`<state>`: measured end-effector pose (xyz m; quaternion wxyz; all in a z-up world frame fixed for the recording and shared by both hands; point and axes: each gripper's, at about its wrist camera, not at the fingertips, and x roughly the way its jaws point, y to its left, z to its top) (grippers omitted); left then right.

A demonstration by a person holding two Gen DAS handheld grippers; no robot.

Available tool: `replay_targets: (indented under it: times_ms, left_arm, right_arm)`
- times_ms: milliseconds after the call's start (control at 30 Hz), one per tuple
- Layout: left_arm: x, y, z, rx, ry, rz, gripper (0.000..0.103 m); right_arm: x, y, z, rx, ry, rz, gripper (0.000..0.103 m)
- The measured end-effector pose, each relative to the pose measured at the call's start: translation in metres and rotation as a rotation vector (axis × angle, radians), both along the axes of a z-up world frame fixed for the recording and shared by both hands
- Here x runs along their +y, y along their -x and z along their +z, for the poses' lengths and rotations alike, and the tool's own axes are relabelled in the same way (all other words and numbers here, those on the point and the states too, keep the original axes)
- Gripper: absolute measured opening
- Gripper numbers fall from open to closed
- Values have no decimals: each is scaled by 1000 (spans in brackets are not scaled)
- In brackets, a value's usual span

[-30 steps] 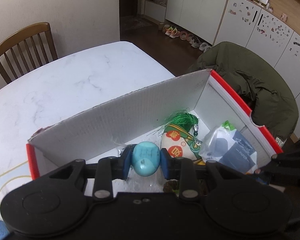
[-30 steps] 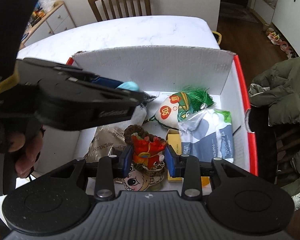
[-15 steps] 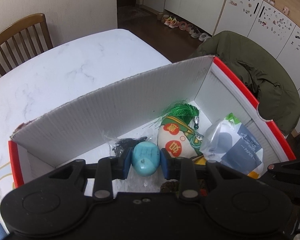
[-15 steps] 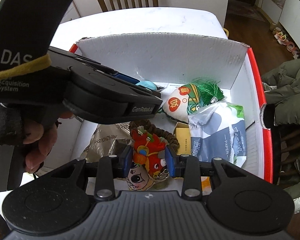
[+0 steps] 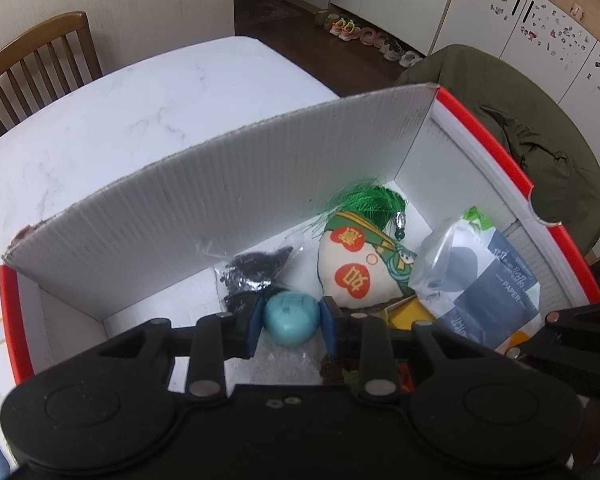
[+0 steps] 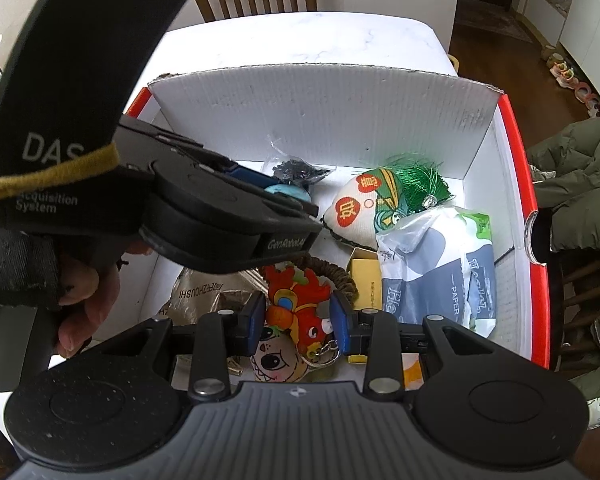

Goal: Organize objects
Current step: 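Open the left gripper releasing the teal toy while the right releases the dragon inside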

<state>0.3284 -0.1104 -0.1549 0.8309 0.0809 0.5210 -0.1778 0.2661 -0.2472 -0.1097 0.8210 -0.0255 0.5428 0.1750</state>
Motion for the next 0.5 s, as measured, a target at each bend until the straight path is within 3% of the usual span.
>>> replay_targets:
  times_ms: [300,433,500]
  left_arm:
    - [1,1,-1,6,0,1,36]
    - [2,4,0,-7,-3,9,63]
    - [3,6,2,-17,6,8,64]
  right_arm:
    - [1,-1,-3,0,-1,12,35]
    - [2,-1,-3,0,-3,15,34]
    - [1,0,-2,-1,-11,15,35]
